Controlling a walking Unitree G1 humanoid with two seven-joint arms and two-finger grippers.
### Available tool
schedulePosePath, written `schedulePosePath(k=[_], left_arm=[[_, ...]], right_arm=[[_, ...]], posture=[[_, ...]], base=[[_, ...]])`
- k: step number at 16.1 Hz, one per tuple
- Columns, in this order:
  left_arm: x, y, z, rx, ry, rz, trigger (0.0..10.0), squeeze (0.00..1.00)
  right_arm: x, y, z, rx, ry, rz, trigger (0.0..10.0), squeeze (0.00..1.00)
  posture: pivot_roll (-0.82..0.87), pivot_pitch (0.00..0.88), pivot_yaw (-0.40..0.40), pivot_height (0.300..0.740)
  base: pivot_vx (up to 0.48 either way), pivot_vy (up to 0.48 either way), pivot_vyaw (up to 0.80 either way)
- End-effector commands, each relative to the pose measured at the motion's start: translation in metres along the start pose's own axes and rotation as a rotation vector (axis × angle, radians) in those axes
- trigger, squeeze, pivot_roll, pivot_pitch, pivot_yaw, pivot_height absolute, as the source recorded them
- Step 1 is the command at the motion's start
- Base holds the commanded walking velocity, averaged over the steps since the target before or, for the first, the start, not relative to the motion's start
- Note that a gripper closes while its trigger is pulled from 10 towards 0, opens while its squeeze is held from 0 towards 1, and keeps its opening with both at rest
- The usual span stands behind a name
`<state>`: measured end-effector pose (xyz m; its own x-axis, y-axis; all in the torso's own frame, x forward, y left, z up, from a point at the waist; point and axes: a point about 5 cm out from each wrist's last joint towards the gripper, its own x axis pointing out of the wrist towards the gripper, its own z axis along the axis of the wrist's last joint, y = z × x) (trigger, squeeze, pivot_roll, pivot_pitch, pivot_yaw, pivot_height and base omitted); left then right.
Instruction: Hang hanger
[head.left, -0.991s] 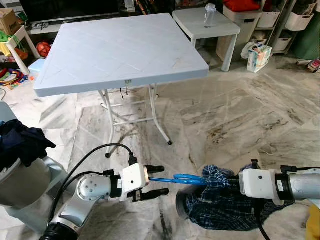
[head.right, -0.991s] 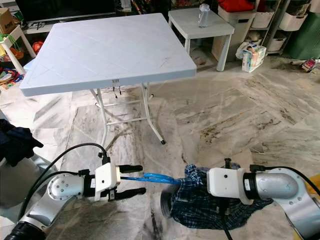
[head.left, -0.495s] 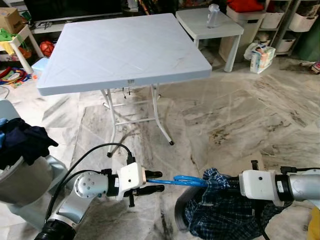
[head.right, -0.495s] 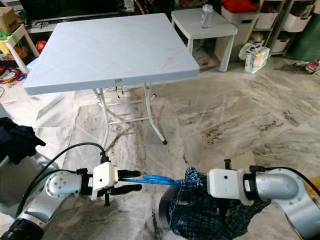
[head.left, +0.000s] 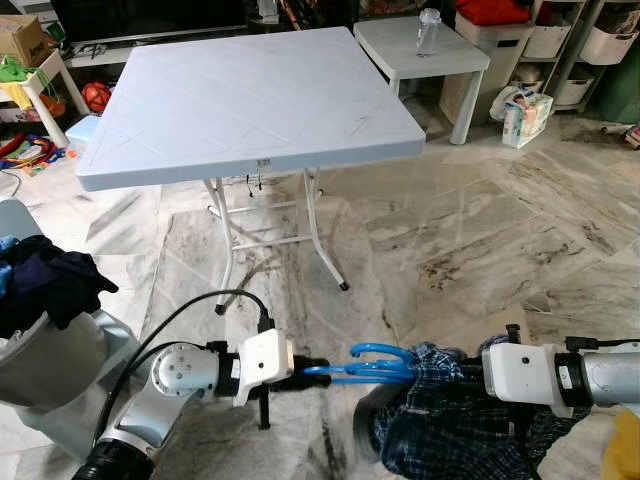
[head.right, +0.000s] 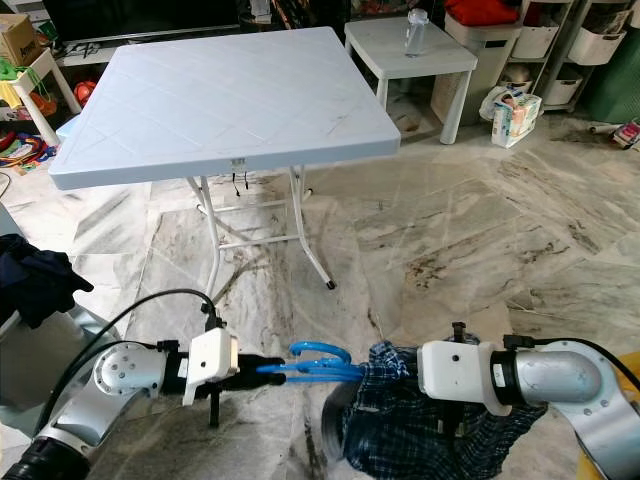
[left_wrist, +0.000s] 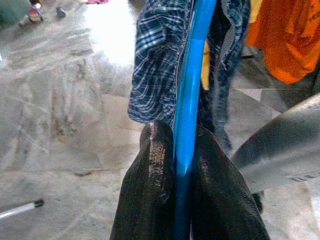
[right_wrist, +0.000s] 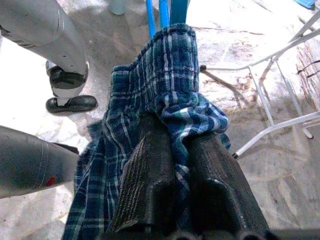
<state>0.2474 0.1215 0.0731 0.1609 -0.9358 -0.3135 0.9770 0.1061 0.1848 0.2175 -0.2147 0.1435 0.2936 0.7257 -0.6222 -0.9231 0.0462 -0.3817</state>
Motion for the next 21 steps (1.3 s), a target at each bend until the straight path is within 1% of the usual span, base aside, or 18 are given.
schedulePosePath(k=[1, 3, 5, 7, 8, 10, 13, 14, 15, 16, 17, 19, 20, 21], left_arm=[[-0.001, -0.001, 0.002, -0.043, -0.023, 0.008, 0.0, 0.00], [0.002, -0.004, 0.003, -0.069, -0.037, -0.002, 0.0, 0.00], [0.003, -0.005, 0.002, -0.073, -0.039, 0.002, 0.0, 0.00], [0.004, -0.004, 0.002, -0.073, -0.040, 0.018, 0.0, 0.00], [0.004, -0.003, 0.001, -0.081, -0.043, 0.037, 0.0, 0.00], [0.004, -0.003, 0.000, -0.084, -0.048, 0.060, 0.0, 0.00], [0.005, -0.002, -0.001, -0.110, -0.069, 0.112, 0.0, 0.00], [0.006, 0.000, -0.001, -0.113, -0.080, 0.144, 0.0, 0.00], [0.008, 0.003, 0.000, -0.136, -0.114, 0.200, 0.0, 0.00], [0.010, 0.005, 0.002, -0.144, -0.133, 0.235, 0.0, 0.00], [0.011, 0.006, 0.004, -0.168, -0.159, 0.273, 0.0, 0.00], [0.013, 0.005, 0.004, -0.171, -0.161, 0.285, 0.0, 0.00], [0.014, 0.002, 0.002, -0.184, -0.163, 0.302, 0.0, 0.00], [0.015, 0.001, 0.002, -0.190, -0.166, 0.311, 0.0, 0.00]], right_arm=[[0.002, 0.000, 0.007, -0.034, -0.026, 0.018, 10.0, 0.00], [0.005, -0.004, 0.009, -0.042, -0.041, -0.010, 10.0, 0.00], [0.007, -0.005, 0.009, -0.049, -0.044, -0.018, 10.0, 0.00], [0.007, -0.006, 0.008, -0.036, -0.047, -0.020, 10.0, 0.00], [0.007, -0.008, 0.008, -0.014, -0.056, -0.025, 10.0, 1.00], [0.009, -0.011, 0.010, -0.002, -0.070, -0.034, 10.0, 1.00], [0.012, -0.020, 0.010, -0.015, -0.092, -0.096, 10.0, 1.00], [0.012, -0.022, 0.009, -0.024, -0.087, -0.109, 10.0, 1.00], [0.013, -0.024, 0.008, -0.028, -0.083, -0.134, 10.0, 1.00], [0.014, -0.029, 0.007, -0.049, -0.075, -0.175, 10.0, 0.82], [0.015, -0.033, 0.007, -0.047, -0.083, -0.202, 10.0, 0.69], [0.016, -0.035, 0.007, -0.052, -0.083, -0.215, 10.0, 0.69], [0.018, -0.038, 0.005, -0.062, -0.075, -0.240, 10.0, 0.43], [0.018, -0.039, 0.004, -0.059, -0.075, -0.245, 10.0, 0.26]], posture=[[-0.10, 0.065, 0.015, 0.740], [-0.10, 0.067, 0.012, 0.740], [-0.10, 0.067, 0.012, 0.740], [-0.10, 0.067, 0.012, 0.740], [-0.10, 0.065, 0.010, 0.740], [-0.10, 0.065, 0.010, 0.740], [-0.10, 0.061, 0.006, 0.740], [-0.10, 0.057, 0.002, 0.740], [-0.10, 0.052, -0.002, 0.740], [-0.10, 0.051, -0.003, 0.740], [-0.10, 0.051, -0.003, 0.740], [-0.10, 0.051, -0.004, 0.740], [-0.10, 0.052, -0.006, 0.740], [-0.10, 0.052, -0.006, 0.740]], base=[[0.000, 0.000, 0.00], [0.000, 0.000, 0.00], [0.000, 0.000, 0.00], [0.000, 0.000, 0.00], [0.000, 0.000, 0.00], [0.000, 0.000, 0.00], [0.000, 0.000, 0.00], [0.000, 0.000, 0.00], [0.000, 0.000, 0.00], [0.000, 0.000, 0.00], [0.000, 0.000, 0.00], [0.000, 0.000, 0.00], [0.000, 0.000, 0.00], [0.000, 0.000, 0.00]])
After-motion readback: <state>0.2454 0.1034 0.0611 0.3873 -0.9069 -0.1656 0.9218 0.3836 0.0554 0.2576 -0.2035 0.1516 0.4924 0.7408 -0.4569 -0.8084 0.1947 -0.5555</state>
